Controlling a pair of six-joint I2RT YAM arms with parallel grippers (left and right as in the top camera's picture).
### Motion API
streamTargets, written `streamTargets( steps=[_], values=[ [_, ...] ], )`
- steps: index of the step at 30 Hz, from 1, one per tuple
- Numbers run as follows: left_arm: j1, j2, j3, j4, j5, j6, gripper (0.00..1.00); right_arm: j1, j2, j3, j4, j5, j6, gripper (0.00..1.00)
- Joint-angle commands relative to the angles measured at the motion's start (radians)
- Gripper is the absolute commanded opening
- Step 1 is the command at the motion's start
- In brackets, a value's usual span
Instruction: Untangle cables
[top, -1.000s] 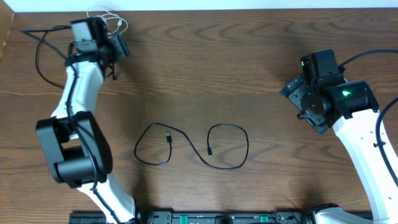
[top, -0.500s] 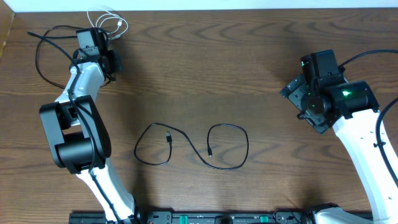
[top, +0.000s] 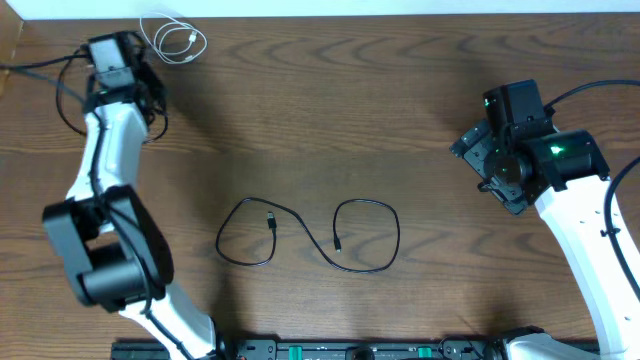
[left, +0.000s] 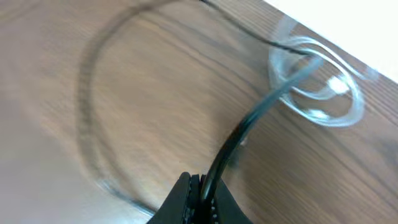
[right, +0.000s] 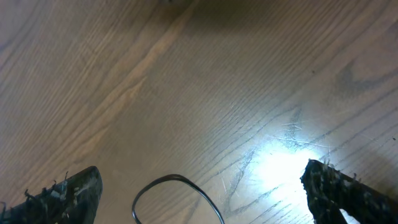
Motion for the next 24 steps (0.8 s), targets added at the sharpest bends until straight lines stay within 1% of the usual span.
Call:
streamTargets(
  steps=[1,6,7,9,11,16,17,18,19,21,23,24],
  values=[
    [0.031,-0.014,0.018,-0.039,-0.187,-0.098,0.08,0.000,-0.002,-0.003,-0.003,0.020,-0.011,0.99],
    [0.073,-0.014,0.018,-0.110,-0.243,-0.117,0.08,0.000,-0.002,-0.003,-0.002,0.020,-0.011,0.99],
    [0.082,-0.014,0.018,-0.137,-0.275,-0.143,0.08,0.000,-0.002,-0.003,-0.003,0.019,-0.011,0.99],
    [0.106,-0.014,0.018,-0.213,-0.355,-0.253,0.08,0.000,-0.002,-0.003,-0.003,0.020,-0.011,0.99],
    [0.129,-0.014,0.018,-0.256,-0.355,-0.288,0.08,0.000,-0.002,-0.003,-0.003,0.020,-0.011,0.99],
    [0.169,-0.014,0.018,-0.322,-0.349,-0.287,0.09,0.000,-0.002,-0.003,-0.003,0.020,-0.011,0.99],
    [0.172,-0.014,0.018,-0.327,-0.349,-0.287,0.17,0.000,-0.002,-0.003,-0.003,0.020,-0.011,0.99],
    [0.174,-0.014,0.018,-0.330,-0.349,-0.286,0.39,0.000,-0.002,-0.003,-0.003,0.020,-0.011,0.99],
    [0.173,-0.014,0.018,-0.330,-0.349,-0.271,0.55,0.000,-0.002,-0.003,-0.003,0.020,-0.011,0.99],
    [0.172,-0.016,0.018,-0.329,-0.349,-0.218,0.79,0.000,-0.002,-0.003,-0.003,0.020,-0.011,0.99],
    [0.169,-0.025,0.018,-0.330,-0.349,-0.189,0.86,0.000,-0.002,-0.003,-0.003,0.020,-0.011,0.99],
    [0.168,-0.033,0.018,-0.330,-0.347,-0.185,0.87,0.000,-0.002,-0.003,-0.003,0.020,-0.011,0.99]
  ],
)
